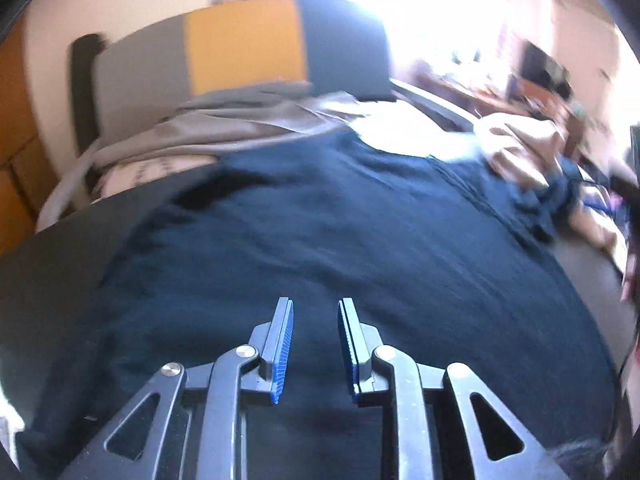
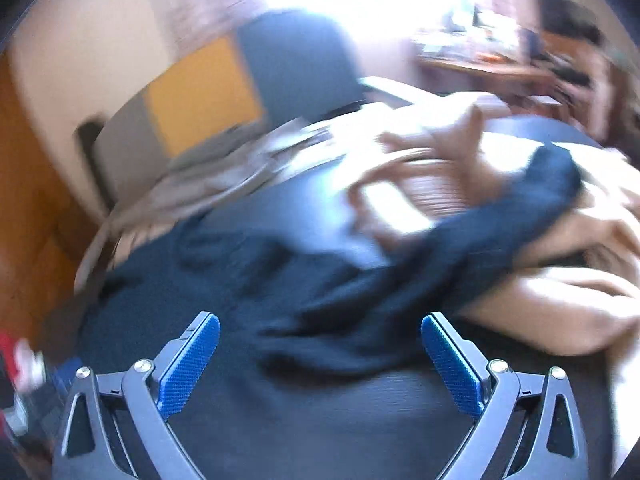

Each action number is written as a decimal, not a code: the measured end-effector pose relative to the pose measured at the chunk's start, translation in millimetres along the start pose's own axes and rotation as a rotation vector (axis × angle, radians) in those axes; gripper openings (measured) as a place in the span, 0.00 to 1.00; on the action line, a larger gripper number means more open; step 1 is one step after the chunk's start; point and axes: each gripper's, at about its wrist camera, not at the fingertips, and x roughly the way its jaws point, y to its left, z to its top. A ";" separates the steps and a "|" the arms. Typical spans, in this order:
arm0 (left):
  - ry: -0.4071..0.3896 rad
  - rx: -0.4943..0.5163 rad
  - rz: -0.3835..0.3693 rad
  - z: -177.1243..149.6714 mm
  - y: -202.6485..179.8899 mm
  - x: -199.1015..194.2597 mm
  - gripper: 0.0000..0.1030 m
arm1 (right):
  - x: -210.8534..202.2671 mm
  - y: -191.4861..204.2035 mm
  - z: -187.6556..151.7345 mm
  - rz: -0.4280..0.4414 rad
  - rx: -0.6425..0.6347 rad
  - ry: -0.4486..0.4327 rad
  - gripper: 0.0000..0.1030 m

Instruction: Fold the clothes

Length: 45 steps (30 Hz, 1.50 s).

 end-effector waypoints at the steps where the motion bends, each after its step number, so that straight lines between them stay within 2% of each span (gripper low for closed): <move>1: 0.008 0.006 -0.001 -1.6 -4.5 3.4 0.22 | -6.4 -19.9 9.7 -0.015 0.058 -0.021 0.99; 4: 0.023 0.017 0.006 -6.4 -14.3 12.0 0.22 | -15.4 -64.8 42.2 -0.065 0.169 -0.074 0.99; 7: 0.024 -0.027 -0.042 -5.9 -5.0 12.9 0.23 | -12.6 -93.1 77.6 -0.112 0.212 -0.114 0.99; 8: 0.025 -0.042 -0.059 -6.0 -2.3 14.0 0.23 | -9.2 -102.8 89.4 -0.120 0.232 -0.129 0.94; 9: 0.025 -0.056 -0.076 -6.2 0.1 15.2 0.23 | -4.3 -111.6 101.1 -0.138 0.247 -0.137 0.81; 10: 0.025 -0.064 -0.085 -7.0 1.3 15.9 0.23 | 1.3 -117.1 110.5 -0.159 0.253 -0.130 0.76; 11: 0.024 -0.068 -0.089 -7.2 1.9 16.0 0.23 | 7.8 -121.5 119.1 -0.183 0.256 -0.116 0.69; 14: 0.023 -0.078 -0.099 -7.7 3.0 15.6 0.23 | 32.5 -130.7 140.0 -0.269 0.252 -0.038 0.69; 17: 0.021 -0.102 -0.120 -9.6 5.8 14.8 0.22 | 63.6 -137.8 150.3 -0.366 0.231 0.088 0.69; 19: 0.020 -0.124 -0.140 -10.2 9.2 15.2 0.22 | 84.9 -142.8 154.5 -0.431 0.218 0.181 0.72; 21: 0.020 -0.148 -0.165 -10.5 13.5 16.1 0.22 | 102.0 -146.3 146.9 -0.464 0.204 0.261 0.79; 23: 0.020 -0.164 -0.181 -10.6 16.0 16.7 0.22 | 105.0 -145.4 140.6 -0.463 0.182 0.250 0.82; 25: 0.021 -0.172 -0.190 -10.6 16.9 17.1 0.22 | 101.7 -145.7 136.2 -0.440 0.173 0.223 0.82; 26: 0.021 -0.174 -0.191 -10.6 16.6 17.1 0.22 | 97.0 -147.2 135.0 -0.426 0.185 0.204 0.75; 27: 0.021 -0.175 -0.192 -10.6 16.3 17.1 0.22 | 89.7 -150.8 133.6 -0.407 0.214 0.179 0.58; 30: 0.021 -0.173 -0.187 -10.9 14.6 17.1 0.22 | 62.8 -167.5 128.9 -0.333 0.316 0.099 0.25; 32: 0.020 -0.172 -0.185 -11.1 14.5 17.0 0.22 | 43.3 -175.6 125.4 -0.283 0.365 0.052 0.21; 33: 0.020 -0.171 -0.183 -11.0 14.3 17.1 0.22 | 34.0 -177.8 123.9 -0.255 0.381 0.030 0.15; 37: 0.024 -0.165 -0.171 -9.9 13.3 16.9 0.22 | 14.7 -161.3 122.2 -0.193 0.367 0.021 0.12; 40: 0.039 -0.160 -0.142 -8.1 8.7 13.8 0.22 | -8.6 -123.1 121.2 0.027 0.319 -0.039 0.12; 42: 0.063 -0.202 -0.155 -8.2 7.1 7.2 0.23 | -20.7 -81.0 113.3 0.152 0.237 -0.041 0.12; 45: 0.075 -0.312 -0.304 -13.0 10.5 -8.8 0.24 | -28.8 -8.9 79.2 0.321 0.108 0.013 0.12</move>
